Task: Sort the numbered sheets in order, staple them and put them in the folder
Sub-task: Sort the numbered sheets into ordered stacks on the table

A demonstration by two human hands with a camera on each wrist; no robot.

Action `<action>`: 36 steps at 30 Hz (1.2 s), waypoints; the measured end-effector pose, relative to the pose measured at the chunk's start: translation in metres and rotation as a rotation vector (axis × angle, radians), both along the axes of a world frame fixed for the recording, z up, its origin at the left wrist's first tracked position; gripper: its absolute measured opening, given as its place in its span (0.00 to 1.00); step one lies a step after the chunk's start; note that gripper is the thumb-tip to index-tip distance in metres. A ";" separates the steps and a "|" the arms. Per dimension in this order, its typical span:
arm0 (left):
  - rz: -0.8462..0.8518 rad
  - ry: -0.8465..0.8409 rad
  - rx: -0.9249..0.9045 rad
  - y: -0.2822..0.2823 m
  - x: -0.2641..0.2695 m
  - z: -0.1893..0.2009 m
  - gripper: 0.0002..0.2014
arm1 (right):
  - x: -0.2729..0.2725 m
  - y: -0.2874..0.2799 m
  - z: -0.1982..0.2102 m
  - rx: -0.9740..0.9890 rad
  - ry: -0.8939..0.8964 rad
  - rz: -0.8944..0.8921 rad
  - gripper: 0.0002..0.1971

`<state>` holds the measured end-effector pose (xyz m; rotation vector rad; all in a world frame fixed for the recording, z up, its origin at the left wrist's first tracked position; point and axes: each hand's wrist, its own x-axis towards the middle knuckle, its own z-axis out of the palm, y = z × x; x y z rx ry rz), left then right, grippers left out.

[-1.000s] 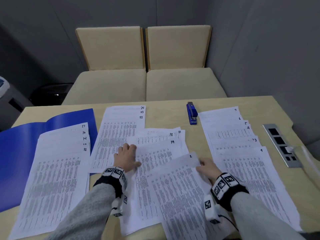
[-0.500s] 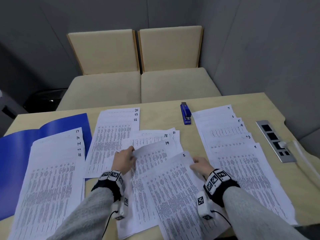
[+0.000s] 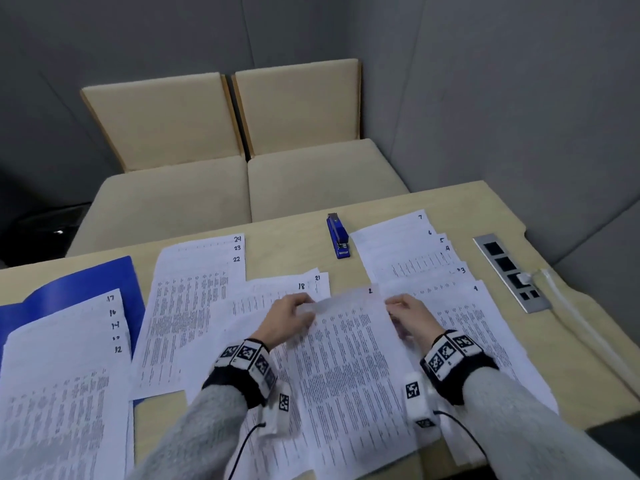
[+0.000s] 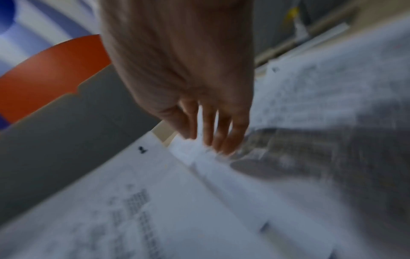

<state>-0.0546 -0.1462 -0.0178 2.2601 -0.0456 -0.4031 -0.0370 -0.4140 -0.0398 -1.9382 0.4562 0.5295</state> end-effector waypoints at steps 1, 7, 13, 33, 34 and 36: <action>0.005 0.007 -0.025 0.001 0.004 -0.001 0.03 | 0.006 -0.012 0.001 -0.211 -0.067 0.066 0.14; -0.035 0.063 -0.094 0.005 0.024 0.002 0.06 | 0.025 -0.065 0.006 -0.951 -0.023 0.551 0.25; -0.077 0.107 -0.113 0.003 0.041 0.007 0.03 | 0.041 -0.065 0.006 -1.007 -0.028 0.705 0.33; 0.085 0.061 -0.366 0.028 0.113 0.082 0.26 | 0.052 -0.080 0.006 -0.781 0.002 0.740 0.33; 0.076 0.065 -0.368 0.027 0.112 0.082 0.25 | 0.054 -0.080 0.007 -0.770 0.010 0.749 0.33; 0.065 0.074 -0.361 0.029 0.108 0.077 0.19 | 0.056 -0.079 0.008 -0.790 0.035 0.766 0.32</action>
